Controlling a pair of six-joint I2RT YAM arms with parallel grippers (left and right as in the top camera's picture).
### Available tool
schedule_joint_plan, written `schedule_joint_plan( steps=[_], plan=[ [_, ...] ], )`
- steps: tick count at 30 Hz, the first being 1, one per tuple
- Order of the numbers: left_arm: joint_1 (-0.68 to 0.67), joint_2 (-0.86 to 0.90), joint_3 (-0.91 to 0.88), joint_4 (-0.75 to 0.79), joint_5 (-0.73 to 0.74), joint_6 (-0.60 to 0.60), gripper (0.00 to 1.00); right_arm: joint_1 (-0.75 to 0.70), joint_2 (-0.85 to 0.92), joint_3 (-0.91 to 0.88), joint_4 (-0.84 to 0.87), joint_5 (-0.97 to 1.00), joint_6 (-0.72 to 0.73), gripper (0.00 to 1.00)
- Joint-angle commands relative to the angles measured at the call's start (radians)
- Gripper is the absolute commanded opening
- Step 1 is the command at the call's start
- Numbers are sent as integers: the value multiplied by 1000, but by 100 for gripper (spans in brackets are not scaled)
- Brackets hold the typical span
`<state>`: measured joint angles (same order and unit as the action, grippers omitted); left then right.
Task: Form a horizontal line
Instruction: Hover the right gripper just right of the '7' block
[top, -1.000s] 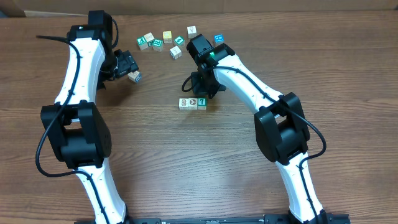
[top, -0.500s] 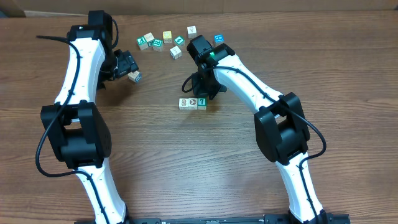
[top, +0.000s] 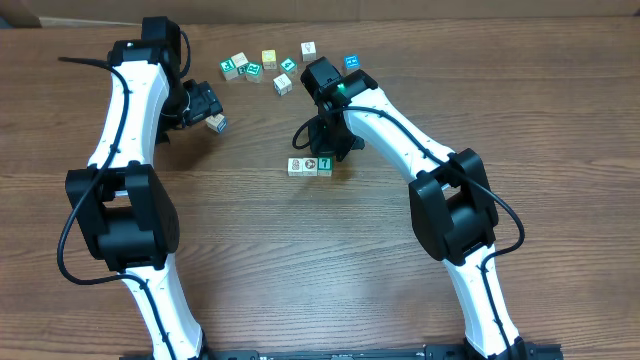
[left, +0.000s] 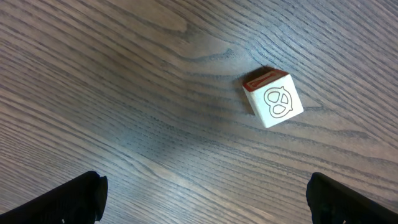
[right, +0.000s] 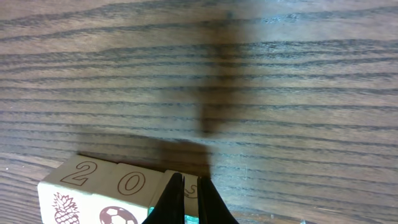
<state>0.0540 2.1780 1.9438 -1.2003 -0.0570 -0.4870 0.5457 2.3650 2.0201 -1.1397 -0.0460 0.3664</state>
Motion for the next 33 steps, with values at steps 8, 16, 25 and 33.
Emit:
schedule_joint_plan(
  steps=[8,16,25,33],
  plan=[
    [-8,10,15,1,-5,9,100,5,14,0,-15,-8,7,5],
    [-8,10,15,1,-5,9,100,5,14,0,-11,-7,7,5],
    [-8,10,15,1,-5,9,100,-15,14,0,19,178,80,10],
    [-8,10,15,1,-5,9,100,-31,14,0,-65,111,83,10]
  ],
)
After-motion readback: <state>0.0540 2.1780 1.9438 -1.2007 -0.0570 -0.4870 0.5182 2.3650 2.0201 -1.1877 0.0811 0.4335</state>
